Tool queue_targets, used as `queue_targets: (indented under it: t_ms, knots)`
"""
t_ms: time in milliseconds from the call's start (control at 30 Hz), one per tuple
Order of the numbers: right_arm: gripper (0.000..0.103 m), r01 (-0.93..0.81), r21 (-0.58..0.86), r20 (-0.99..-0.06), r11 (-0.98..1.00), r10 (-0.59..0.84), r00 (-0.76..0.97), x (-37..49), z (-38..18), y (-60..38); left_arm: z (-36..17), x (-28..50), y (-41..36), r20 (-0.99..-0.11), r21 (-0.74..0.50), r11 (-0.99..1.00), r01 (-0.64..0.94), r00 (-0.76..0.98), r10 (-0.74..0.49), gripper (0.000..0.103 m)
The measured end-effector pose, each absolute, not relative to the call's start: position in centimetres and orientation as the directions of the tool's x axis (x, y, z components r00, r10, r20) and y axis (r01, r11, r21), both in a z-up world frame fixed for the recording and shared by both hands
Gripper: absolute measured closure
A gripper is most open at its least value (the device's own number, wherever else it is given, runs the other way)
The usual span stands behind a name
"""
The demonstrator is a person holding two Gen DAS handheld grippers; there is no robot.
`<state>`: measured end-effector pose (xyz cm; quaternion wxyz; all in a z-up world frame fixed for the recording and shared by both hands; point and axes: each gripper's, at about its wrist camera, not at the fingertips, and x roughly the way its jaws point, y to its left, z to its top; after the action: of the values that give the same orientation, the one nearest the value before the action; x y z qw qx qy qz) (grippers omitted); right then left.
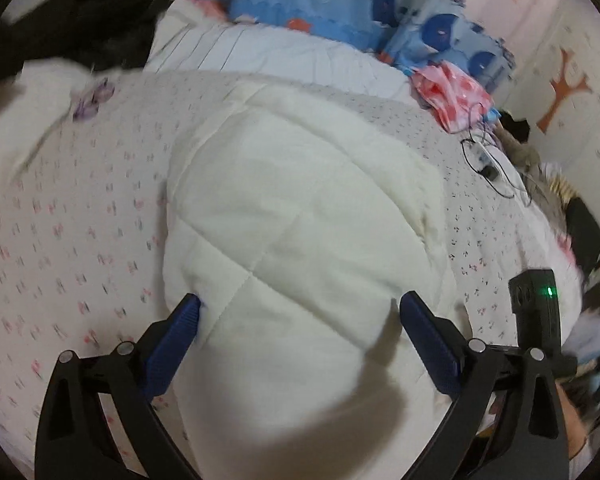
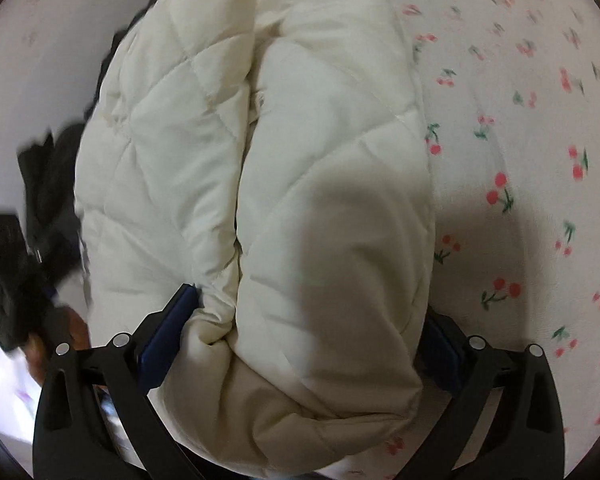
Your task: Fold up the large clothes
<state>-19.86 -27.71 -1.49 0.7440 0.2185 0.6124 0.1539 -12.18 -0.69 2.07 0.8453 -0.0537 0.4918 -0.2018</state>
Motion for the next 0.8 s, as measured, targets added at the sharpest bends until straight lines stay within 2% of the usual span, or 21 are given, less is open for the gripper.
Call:
queue_targets:
  t_ms: [133,200,267,333,400,467,533,567,600,700,800]
  knots:
    - [0.007,-0.068,0.365,-0.905,0.928,0.371,0.209,-20.4,1.1,-26.6,2.0,-14.1,-3.1,-0.819,-0.083,0.905,0.417,0.489,-0.3,0.008]
    - [0.007,-0.113,0.365,-0.862,0.924,0.381,0.334,-20.7,3.4,-27.4,1.9,-13.2,-1.5,-0.811,-0.16,0.913,0.376,0.477,-0.338,0.008]
    - [0.007,-0.073,0.388,-0.792,0.919,0.373,0.484,-20.5,5.3,-29.2,1.5,-12.7,-0.7,-0.81,-0.205,0.915,0.347,0.464,-0.358,0.007]
    - [0.007,-0.046,0.425,-0.728,0.904,0.372,0.575,-19.5,6.9,-30.0,1.0,-12.6,-0.8,-0.809,-0.198,0.915,0.351,0.469,-0.354,0.007]
    - [0.007,-0.051,0.392,-0.66,0.918,0.32,0.68,-18.1,8.7,-29.6,0.7,-13.2,-1.4,-0.802,-0.165,0.921,0.353,0.495,-0.334,0.007]
    - [0.007,-0.063,0.381,-0.64,0.922,0.312,0.702,-16.7,9.0,-28.0,0.5,-13.8,-1.9,-0.797,-0.139,0.926,0.352,0.516,-0.316,0.007]
    - [0.007,-0.033,0.304,-0.682,0.952,0.241,0.69,-16.0,8.0,-26.4,0.5,-14.1,-2.1,-0.795,-0.127,0.927,0.353,0.523,-0.307,0.007]
    - [0.007,0.02,0.201,-0.76,0.979,0.143,0.634,-14.5,5.7,-25.9,0.6,-14.0,-2.0,-0.797,-0.13,0.926,0.355,0.519,-0.311,0.007]
    - [0.007,0.029,0.167,-0.816,0.985,0.122,0.565,-13.1,3.5,-24.7,0.9,-13.9,-1.7,-0.797,-0.149,0.917,0.37,0.505,-0.333,0.007]
    - [0.007,0.109,0.328,-0.857,0.938,0.247,0.453,-12.1,-0.8,-26.8,2.4,-13.7,-0.1,-0.769,-0.224,0.903,0.367,0.502,-0.395,0.007]
    - [0.007,0.111,0.364,-0.856,0.925,0.284,0.433,-12.1,-1.4,-27.2,3.6,-12.1,2.8,-0.716,-0.339,0.899,0.276,0.544,-0.437,0.007]
